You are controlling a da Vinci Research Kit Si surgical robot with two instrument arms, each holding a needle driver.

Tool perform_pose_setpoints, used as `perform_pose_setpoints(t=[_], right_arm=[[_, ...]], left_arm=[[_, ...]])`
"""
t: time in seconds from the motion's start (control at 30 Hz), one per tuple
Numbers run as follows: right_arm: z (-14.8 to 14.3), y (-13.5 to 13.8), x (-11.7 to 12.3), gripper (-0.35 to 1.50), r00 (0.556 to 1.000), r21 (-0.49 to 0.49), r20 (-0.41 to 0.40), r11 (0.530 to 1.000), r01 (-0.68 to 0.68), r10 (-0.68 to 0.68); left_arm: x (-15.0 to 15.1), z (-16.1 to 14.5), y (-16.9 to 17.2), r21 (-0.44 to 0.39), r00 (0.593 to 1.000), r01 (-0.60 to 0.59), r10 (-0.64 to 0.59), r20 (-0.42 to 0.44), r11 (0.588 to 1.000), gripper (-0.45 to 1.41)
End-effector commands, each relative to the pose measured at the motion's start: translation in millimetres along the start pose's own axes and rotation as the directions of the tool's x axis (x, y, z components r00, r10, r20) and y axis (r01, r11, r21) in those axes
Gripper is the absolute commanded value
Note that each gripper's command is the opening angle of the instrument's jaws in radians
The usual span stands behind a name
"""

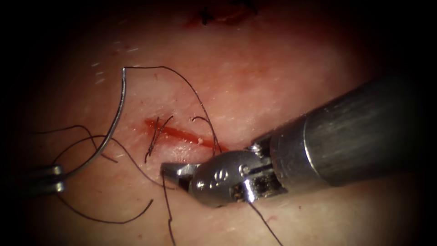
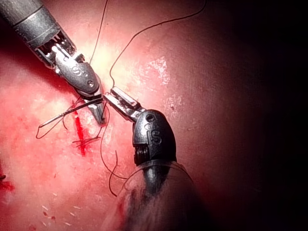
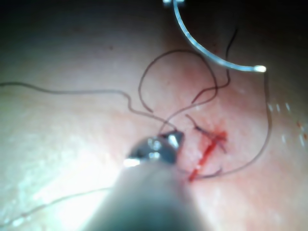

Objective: Wound Closure

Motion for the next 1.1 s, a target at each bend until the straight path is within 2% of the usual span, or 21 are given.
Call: perform_pose_setpoints(t=[0.03, 0.27, 0.43, 0.8, 1.1], right_arm=[[-0.3, -1.6, 0.5, -0.35, 1.000, 0.012, -0.003, 1.000, -0.012, 0.013], [-6.5, -2.9, 2.5, -0.35, 0.999, -0.020, -0.030, 1.000, -0.023, 0.022], [-10.9, -5.2, 3.8, -0.35, 0.999, -0.048, -0.048, 0.999, -0.026, 0.023], [-12.7, -8.0, 5.4, -0.35, 0.998, -0.043, -0.054, 0.999, -0.023, 0.020], [-16.5, -10.7, 5.4, -0.35, 0.999, -0.040, -0.051, 0.999, -0.018, 0.016]], left_arm=[[-0.1, 0.9, 1.6, 0.002, 1.000, 0.008, -0.008, -0.002, 1.000, -0.45], [-0.1, 0.7, 1.5, 0.000, 1.000, 0.008, -0.008, -0.003, 1.000, -0.45], [-0.1, 0.8, 1.5, 0.000, 1.000, 0.008, -0.008, -0.003, 1.000, -0.45], [-0.1, 0.7, 1.5, 0.002, 1.000, 0.007, -0.007, -0.001, 1.000, -0.45], [-0.2, 0.8, 1.4, 0.002, 1.000, 0.007, -0.007, -0.002, 1.000, -0.45]])
